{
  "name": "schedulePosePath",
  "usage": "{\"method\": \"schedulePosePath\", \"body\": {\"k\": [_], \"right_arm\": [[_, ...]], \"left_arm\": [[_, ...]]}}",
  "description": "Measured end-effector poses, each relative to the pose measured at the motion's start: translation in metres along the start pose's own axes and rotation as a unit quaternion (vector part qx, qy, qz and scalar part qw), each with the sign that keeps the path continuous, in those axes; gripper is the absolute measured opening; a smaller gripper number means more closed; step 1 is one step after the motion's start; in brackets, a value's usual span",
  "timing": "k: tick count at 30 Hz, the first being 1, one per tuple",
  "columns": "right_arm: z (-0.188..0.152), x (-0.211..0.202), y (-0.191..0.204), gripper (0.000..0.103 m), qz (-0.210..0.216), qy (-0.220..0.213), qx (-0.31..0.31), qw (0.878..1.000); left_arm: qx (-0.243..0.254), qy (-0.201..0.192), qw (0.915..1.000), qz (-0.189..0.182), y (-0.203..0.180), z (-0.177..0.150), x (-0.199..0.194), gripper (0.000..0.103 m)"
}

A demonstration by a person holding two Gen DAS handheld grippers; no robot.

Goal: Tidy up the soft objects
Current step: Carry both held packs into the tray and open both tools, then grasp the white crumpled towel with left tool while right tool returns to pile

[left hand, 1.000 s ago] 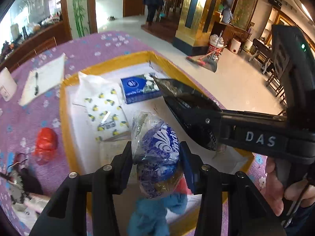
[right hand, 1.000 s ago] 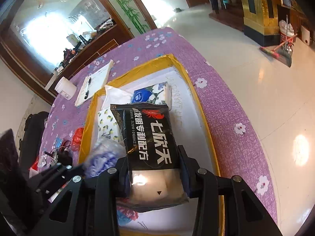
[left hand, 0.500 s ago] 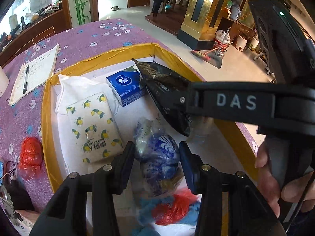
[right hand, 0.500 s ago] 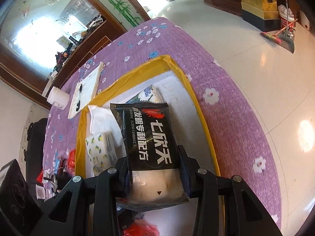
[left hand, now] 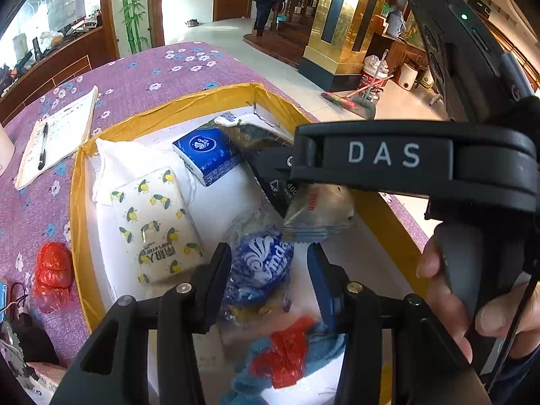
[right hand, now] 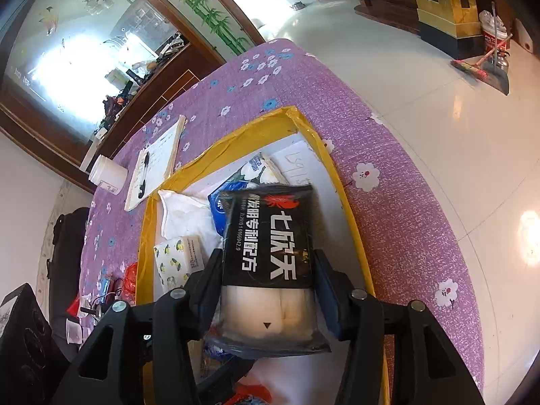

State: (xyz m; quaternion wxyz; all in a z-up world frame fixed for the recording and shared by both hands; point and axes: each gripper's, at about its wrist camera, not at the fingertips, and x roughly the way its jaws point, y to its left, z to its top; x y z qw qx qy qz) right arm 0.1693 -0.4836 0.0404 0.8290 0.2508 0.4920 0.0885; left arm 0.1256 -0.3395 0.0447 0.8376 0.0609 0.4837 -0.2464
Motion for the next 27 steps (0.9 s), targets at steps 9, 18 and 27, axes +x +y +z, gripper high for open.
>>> {"method": "schedulePosePath", "body": {"k": [9, 18, 27], "right_arm": [[-0.019, -0.032, 0.006, 0.058, 0.013, -0.026, -0.004, 1.000], [-0.077, -0.076, 0.026, 0.058, 0.061, -0.069, -0.034, 0.995], [-0.140, -0.089, 0.062, 0.066, 0.099, -0.090, -0.071, 0.988]], "left_arm": [[0.001, -0.014, 0.9998, -0.011, -0.003, -0.014, -0.026, 0.049], [-0.009, -0.035, 0.9988, -0.033, 0.001, -0.052, -0.064, 0.052], [-0.029, -0.074, 0.9966, -0.023, 0.029, -0.109, -0.112, 0.054]]}}
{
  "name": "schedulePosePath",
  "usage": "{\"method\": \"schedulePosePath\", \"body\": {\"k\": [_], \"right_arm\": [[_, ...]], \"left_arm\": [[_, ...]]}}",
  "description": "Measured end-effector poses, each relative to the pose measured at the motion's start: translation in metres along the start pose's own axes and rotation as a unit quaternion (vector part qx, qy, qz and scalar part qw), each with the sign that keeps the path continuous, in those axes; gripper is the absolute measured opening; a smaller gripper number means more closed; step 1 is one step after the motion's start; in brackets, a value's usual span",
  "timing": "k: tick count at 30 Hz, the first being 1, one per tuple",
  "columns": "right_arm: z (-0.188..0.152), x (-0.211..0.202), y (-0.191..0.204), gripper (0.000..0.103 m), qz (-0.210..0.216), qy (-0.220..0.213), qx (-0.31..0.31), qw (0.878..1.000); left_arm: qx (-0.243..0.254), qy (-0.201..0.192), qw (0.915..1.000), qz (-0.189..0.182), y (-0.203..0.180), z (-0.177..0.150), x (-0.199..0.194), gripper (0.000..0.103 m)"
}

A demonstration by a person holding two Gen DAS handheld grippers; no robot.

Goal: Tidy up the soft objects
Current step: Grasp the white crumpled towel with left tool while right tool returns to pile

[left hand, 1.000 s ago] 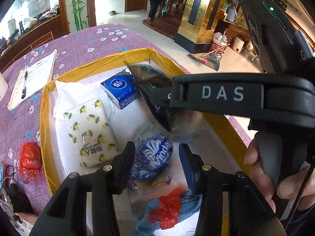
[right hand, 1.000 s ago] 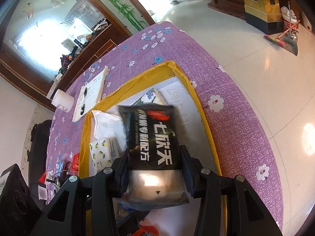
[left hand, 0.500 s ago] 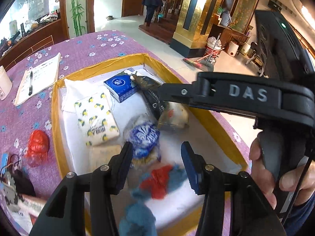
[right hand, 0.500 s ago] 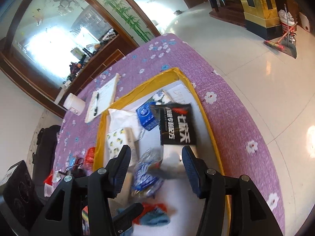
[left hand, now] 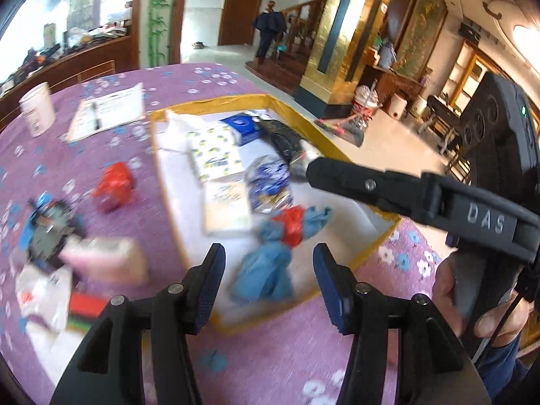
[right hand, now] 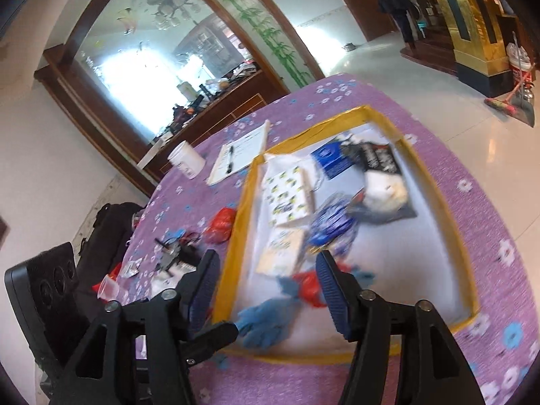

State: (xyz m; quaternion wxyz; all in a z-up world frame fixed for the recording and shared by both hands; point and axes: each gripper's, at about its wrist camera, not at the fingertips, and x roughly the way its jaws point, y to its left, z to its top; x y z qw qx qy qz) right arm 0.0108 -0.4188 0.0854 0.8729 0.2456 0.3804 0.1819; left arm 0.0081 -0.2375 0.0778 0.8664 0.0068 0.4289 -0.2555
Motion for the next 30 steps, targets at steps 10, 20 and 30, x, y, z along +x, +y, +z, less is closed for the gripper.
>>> {"method": "schedulePosePath", "body": {"k": [10, 20, 30], "right_arm": [[-0.062, 0.036, 0.086, 0.070, 0.054, 0.038, -0.128, 0.990], [-0.090, 0.060, 0.102, 0.072, 0.055, 0.034, -0.190, 0.980], [-0.087, 0.064, 0.092, 0.073, 0.077, 0.034, -0.175, 0.981]], "left_arm": [[-0.064, -0.036, 0.9954, 0.062, 0.072, -0.070, -0.064, 0.057], [-0.134, -0.026, 0.9823, 0.128, 0.144, -0.095, -0.071, 0.065], [-0.133, -0.001, 0.9800, 0.148, 0.149, -0.097, -0.040, 0.019]]}}
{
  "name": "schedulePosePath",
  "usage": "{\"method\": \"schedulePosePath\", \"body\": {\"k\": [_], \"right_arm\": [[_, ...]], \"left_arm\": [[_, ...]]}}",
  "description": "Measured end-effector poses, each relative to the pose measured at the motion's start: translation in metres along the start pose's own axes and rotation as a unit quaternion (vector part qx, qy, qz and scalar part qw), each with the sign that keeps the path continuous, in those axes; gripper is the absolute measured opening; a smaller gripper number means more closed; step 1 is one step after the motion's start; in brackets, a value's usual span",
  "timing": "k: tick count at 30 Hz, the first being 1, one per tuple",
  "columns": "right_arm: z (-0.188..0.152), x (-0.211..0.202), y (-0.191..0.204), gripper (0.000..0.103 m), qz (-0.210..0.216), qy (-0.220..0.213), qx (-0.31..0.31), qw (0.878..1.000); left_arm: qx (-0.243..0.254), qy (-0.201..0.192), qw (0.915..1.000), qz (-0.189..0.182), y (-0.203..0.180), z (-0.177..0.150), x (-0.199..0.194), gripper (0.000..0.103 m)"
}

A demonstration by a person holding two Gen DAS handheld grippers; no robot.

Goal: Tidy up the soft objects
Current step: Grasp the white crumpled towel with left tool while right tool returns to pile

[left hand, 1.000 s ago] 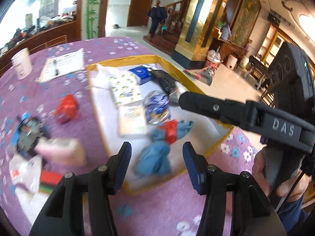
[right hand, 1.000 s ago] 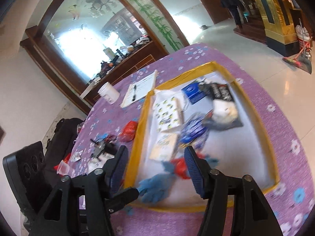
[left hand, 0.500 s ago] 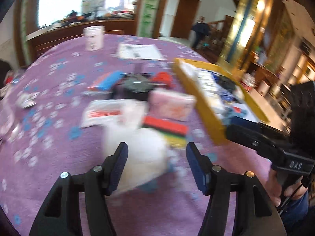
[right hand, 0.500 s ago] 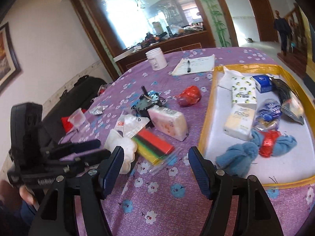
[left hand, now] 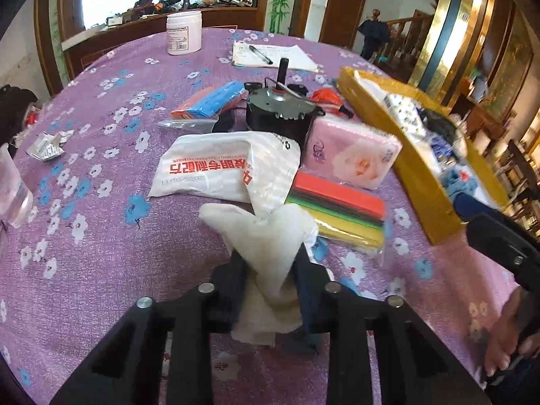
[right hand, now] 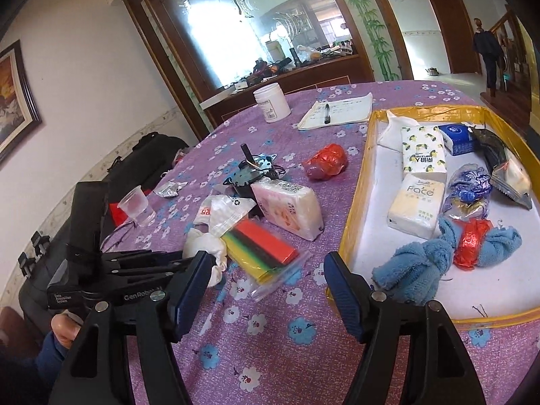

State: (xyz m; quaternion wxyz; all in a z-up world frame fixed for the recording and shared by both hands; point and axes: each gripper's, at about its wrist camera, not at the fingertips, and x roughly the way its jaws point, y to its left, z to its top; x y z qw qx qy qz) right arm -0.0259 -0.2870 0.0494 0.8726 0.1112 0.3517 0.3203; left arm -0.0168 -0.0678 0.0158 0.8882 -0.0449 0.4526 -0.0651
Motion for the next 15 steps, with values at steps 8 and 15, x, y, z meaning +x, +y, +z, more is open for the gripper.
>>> {"method": "schedulePosePath", "body": {"k": [8, 15], "right_arm": [[0.017, 0.004, 0.015, 0.074, -0.048, 0.013, -0.036, 0.998], [0.065, 0.050, 0.009, 0.076, -0.068, 0.064, -0.037, 0.995]], "left_arm": [[-0.055, -0.068, 0.9958, -0.026, 0.041, 0.005, -0.026, 0.016], [-0.086, -0.121, 0.9887, -0.019, 0.054, 0.004, -0.044, 0.017]]}}
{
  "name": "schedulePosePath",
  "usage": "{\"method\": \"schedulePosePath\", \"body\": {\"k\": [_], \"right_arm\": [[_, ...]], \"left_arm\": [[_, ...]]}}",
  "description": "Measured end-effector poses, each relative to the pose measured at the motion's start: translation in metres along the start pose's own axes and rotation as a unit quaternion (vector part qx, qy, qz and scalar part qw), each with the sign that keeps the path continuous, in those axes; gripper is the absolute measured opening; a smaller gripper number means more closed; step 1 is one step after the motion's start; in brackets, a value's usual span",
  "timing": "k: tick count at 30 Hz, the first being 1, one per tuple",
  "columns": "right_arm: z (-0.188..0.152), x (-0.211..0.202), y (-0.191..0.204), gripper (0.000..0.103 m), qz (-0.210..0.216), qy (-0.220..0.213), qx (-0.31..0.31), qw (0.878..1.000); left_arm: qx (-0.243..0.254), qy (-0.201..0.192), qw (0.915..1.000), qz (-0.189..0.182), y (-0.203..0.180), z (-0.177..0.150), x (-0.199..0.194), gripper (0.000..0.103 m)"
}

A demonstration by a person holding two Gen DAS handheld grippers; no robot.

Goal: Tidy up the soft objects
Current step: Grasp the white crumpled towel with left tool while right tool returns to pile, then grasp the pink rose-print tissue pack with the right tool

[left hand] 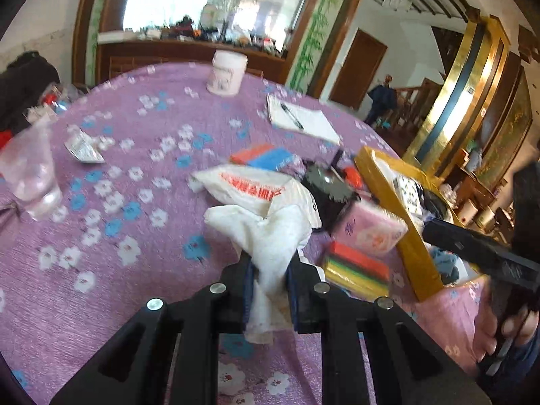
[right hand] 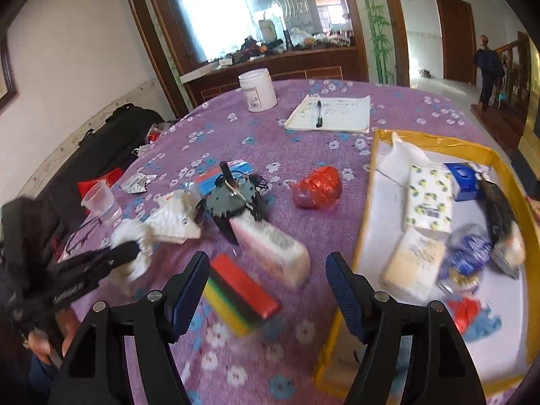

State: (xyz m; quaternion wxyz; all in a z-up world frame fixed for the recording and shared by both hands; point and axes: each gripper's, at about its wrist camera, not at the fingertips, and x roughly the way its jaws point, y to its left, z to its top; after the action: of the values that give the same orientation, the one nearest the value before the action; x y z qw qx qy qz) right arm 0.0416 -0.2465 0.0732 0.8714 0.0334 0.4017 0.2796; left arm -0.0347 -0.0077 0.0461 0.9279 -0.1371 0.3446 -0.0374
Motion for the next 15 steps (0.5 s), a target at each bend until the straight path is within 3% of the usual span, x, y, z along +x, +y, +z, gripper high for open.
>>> {"method": "schedulePosePath", "body": {"k": [6, 9, 10, 11, 12, 15], "right_arm": [[0.010, 0.038, 0.011, 0.076, -0.016, 0.033, -0.016, 0.999], [-0.005, 0.036, 0.033, 0.076, 0.067, 0.064, -0.039, 0.995], [-0.011, 0.031, 0.042, 0.076, 0.114, 0.072, -0.047, 0.990], [-0.014, 0.027, 0.047, 0.076, 0.129, 0.074, -0.056, 0.987], [-0.015, 0.024, 0.050, 0.076, 0.126, 0.073, -0.064, 0.987], [-0.013, 0.022, 0.047, 0.076, 0.065, 0.058, -0.082, 0.993]], "left_arm": [[-0.015, -0.016, 0.9998, 0.002, 0.008, 0.003, -0.007, 0.017], [-0.020, -0.020, 0.9996, 0.002, 0.010, 0.004, -0.009, 0.017], [-0.021, -0.020, 0.9996, 0.001, 0.010, 0.004, -0.010, 0.017], [-0.022, -0.021, 0.9995, -0.001, 0.010, 0.004, -0.010, 0.017], [-0.023, -0.023, 0.9995, -0.001, 0.011, 0.004, -0.011, 0.017], [-0.026, -0.034, 0.9991, -0.003, 0.012, 0.004, -0.015, 0.017]]}}
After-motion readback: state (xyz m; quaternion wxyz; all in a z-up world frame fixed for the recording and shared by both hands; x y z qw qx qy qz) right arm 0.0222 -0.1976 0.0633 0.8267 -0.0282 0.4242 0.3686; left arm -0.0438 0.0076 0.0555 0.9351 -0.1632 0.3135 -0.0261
